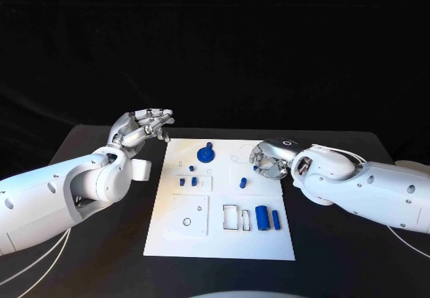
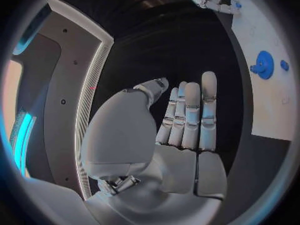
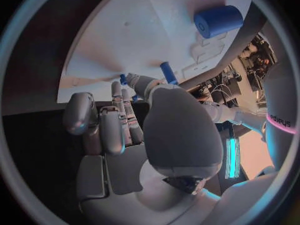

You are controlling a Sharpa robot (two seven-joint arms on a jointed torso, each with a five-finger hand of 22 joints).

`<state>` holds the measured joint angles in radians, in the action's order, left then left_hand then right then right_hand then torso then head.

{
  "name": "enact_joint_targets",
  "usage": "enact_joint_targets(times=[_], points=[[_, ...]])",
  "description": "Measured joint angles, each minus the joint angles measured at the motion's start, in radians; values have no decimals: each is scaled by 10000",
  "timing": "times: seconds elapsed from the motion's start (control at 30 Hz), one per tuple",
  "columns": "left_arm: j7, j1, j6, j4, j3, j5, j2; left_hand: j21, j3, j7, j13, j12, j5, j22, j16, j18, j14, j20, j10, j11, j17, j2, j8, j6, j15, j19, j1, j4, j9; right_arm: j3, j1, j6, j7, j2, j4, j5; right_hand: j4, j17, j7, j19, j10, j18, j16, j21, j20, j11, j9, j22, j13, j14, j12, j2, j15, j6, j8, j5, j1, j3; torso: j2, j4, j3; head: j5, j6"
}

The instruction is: Assemble the parts on the task board

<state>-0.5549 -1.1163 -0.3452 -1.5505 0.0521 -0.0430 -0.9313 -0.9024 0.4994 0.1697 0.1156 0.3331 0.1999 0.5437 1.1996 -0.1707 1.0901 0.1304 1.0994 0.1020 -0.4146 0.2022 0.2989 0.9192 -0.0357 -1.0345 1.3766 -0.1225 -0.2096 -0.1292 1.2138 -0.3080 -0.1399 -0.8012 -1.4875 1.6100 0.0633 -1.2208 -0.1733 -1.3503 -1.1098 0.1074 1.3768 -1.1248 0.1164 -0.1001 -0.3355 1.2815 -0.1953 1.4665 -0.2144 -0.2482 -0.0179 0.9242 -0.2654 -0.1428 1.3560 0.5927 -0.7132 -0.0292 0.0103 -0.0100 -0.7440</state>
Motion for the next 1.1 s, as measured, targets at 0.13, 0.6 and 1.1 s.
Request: enact_joint_targets(times=[0.13, 0.6, 1.1], points=[[-127, 4, -56, -34, 0, 123, -4, 37, 0, 0, 0, 0, 0, 0, 0, 2, 0, -36, 0, 0, 0, 0, 0, 0, 0, -37, 0, 0, 1, 15, -40, 38, -37, 65, 58, 140, -52, -21, 36, 0, -106, 0, 39, -71, 0, 35, -15, 46, 13, 0, 1, 7, 0, 73, 0, 0, -7, 52, -6, -1, 4, -6, -29], [-250, 8, -132, -89, 0, 275, -51, 36, 0, 0, 10, 38, 0, -8, 0, 2, -38, -36, -1, 1, 11, 0, 0, -1, 33, -36, 0, 55, 1, 60, -113, 64, -119, 137, 122, 601, -329, -284, 255, -219, -552, -94, 231, -577, -147, 233, -134, 266, 52, -16, -64, 368, 130, 573, -205, 347, 61, 304, -2, -4, -6, 31, -110], [-190, 8, -141, -83, 0, 306, -73, 77, 12, -1, 30, 93, 0, -30, 0, 3, -39, -35, -1, 1, 59, -10, -1, -1, 32, -36, 90, 122, 3, 76, -278, 41, -542, 176, -87, 2017, -1053, -449, 361, -504, -713, -152, 318, -1202, -291, 71, -317, 264, -29, -18, -161, 734, 274, 1106, -380, 343, 273, 769, 24, 7, -9, 4, -140]])
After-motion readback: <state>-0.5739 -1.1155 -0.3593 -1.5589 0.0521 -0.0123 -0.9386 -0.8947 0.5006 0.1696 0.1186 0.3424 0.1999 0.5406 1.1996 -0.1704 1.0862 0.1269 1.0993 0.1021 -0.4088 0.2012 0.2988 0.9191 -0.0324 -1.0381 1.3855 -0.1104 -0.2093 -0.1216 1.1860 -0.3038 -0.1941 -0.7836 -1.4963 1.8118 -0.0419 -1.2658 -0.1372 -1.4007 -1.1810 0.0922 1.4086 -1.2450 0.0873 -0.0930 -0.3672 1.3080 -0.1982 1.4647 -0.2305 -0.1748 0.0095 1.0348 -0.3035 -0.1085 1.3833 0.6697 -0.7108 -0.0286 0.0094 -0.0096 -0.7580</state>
